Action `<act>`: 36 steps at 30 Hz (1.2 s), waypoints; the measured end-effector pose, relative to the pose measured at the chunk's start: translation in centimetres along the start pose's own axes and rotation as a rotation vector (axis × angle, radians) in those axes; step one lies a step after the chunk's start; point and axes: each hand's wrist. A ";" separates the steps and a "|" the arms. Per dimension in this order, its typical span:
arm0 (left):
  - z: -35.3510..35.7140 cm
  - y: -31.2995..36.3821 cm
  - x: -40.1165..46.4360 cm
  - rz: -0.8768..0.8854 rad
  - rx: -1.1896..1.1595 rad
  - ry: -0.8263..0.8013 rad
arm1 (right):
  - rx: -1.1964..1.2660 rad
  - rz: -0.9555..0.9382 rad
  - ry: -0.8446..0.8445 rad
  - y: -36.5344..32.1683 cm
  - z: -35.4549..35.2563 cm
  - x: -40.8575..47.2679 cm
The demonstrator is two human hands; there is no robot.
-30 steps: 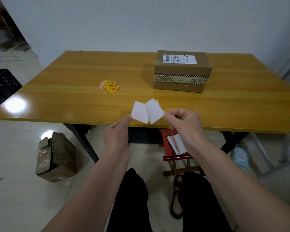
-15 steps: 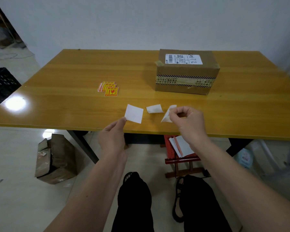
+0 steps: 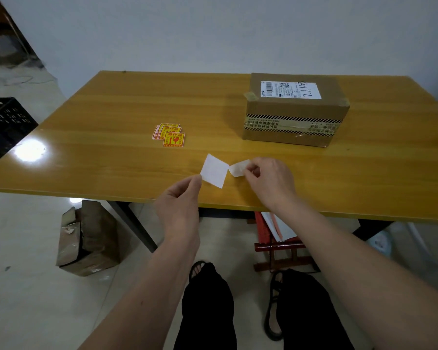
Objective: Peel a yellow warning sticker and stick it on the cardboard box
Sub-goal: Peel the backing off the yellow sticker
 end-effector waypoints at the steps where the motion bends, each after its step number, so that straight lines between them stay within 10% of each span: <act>1: 0.1 0.1 -0.1 -0.004 -0.006 -0.002 | 0.032 -0.006 -0.012 0.0 -0.2 -0.1; 20: -0.4 1.4 -3.7 -0.016 -0.111 -0.110 | 0.390 -0.021 -0.028 0.5 -3.5 -5.9; 36: -1.3 1.9 -5.2 -0.107 -0.194 -0.253 | 0.152 -0.353 0.242 0.7 -5.1 -9.0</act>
Point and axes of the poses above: each hand's wrist, its own x-axis towards the middle knuckle, its own z-axis out of the palm, y = z × x, and after that the axes turned 12 degrees about z, right-handed
